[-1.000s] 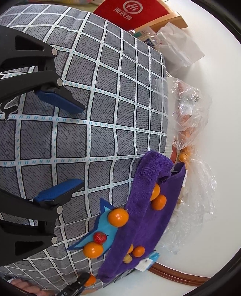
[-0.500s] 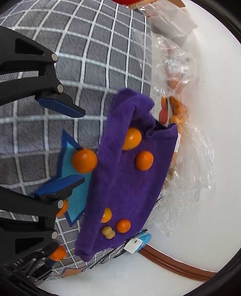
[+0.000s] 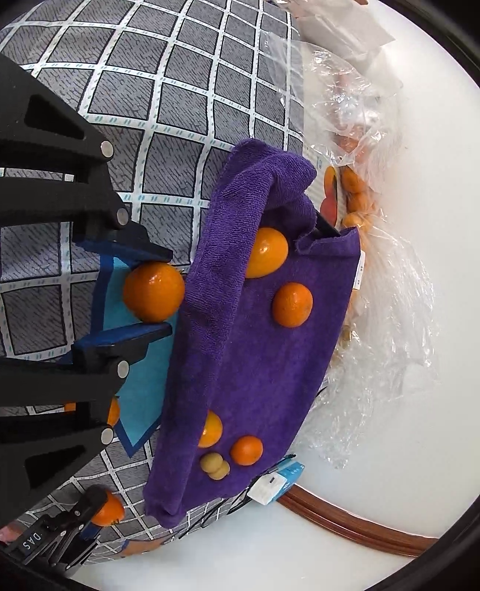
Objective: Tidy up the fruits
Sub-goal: 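Grasp a small orange on the star mat with the left tool while the right tool holds the mandarin, then lift the small orange with the left tool while the right tool lifts the large mandarin, then carry and lower the small orange onto the towel with the left tool while the right tool lowers the mandarin, then withdraw both open tools from the towel toward the blue star mat, then grasp an orange on the blue star mat with the right tool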
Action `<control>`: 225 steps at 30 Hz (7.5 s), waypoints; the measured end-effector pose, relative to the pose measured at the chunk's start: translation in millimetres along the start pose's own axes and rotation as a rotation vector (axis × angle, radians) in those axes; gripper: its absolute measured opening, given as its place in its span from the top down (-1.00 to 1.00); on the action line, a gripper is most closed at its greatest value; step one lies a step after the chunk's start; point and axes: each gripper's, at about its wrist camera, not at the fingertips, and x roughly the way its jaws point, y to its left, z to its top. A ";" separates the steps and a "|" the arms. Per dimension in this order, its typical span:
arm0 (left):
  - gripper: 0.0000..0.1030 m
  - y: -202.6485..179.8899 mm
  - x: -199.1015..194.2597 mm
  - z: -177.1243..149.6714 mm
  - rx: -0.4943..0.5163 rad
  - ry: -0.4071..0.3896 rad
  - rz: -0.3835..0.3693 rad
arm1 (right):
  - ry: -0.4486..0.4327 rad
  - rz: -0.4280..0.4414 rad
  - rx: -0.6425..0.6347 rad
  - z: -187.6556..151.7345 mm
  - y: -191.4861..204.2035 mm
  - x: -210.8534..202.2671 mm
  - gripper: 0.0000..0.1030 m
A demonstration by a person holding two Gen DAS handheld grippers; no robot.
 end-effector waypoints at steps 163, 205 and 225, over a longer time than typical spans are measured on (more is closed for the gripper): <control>0.10 -20.4 53.1 81.4 0.108 0.049 0.070 | -0.028 -0.055 -0.130 112.7 16.2 21.2 -0.09; -0.23 96.8 -72.5 -9.8 -0.084 -0.216 0.162 | 0.050 0.084 -0.207 14.9 121.7 13.6 0.09; -0.23 81.3 -65.0 -14.0 -0.014 -0.177 0.135 | -0.013 -0.036 -0.190 4.9 73.8 -15.1 0.38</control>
